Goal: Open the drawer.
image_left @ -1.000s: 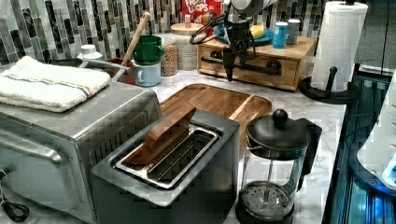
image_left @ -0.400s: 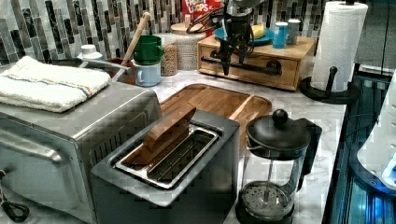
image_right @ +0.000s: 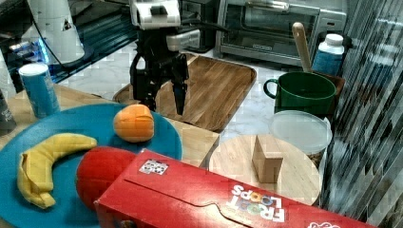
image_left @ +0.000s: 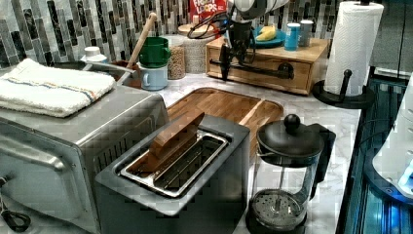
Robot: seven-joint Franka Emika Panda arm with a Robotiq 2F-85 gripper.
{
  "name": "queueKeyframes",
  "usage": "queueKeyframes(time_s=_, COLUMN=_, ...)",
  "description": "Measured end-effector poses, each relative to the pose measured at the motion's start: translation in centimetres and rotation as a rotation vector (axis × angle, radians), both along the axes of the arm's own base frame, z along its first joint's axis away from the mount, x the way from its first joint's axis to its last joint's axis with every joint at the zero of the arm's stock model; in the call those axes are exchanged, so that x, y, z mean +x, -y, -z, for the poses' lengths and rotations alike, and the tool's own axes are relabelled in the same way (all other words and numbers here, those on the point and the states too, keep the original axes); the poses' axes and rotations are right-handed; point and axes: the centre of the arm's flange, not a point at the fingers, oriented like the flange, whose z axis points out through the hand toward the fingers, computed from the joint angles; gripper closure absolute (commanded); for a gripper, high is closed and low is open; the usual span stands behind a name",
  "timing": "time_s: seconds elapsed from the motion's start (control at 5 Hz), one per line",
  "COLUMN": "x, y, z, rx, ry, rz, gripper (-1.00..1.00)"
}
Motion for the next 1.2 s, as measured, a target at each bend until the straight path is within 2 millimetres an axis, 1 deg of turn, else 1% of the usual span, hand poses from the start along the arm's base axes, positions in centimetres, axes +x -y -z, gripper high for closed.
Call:
queueKeyframes(time_s=0.2, x=0.4, y=0.3, z=0.5, rx=0.010, ry=-0.040, rz=0.005, gripper=-1.00)
queueKeyframes(time_s=0.4, x=0.5, y=0.2, z=-0.2, rx=0.021, ry=-0.033, rz=0.036, gripper=-1.00)
queueKeyframes(time_s=0.6, x=0.5, y=0.0, z=-1.3, rx=0.032, ry=-0.020, rz=0.104, gripper=-1.00)
queueKeyframes(time_s=0.8, x=0.3, y=-1.0, z=-2.4, rx=0.059, ry=-0.004, rz=0.148, gripper=-1.00)
queueKeyframes(time_s=1.0, x=0.8, y=-4.0, z=-2.5, rx=0.072, ry=-0.006, rz=0.095, gripper=-1.00)
queueKeyframes(time_s=1.2, x=1.3, y=-8.2, z=-1.9, rx=0.093, ry=-0.014, rz=0.057, gripper=-1.00)
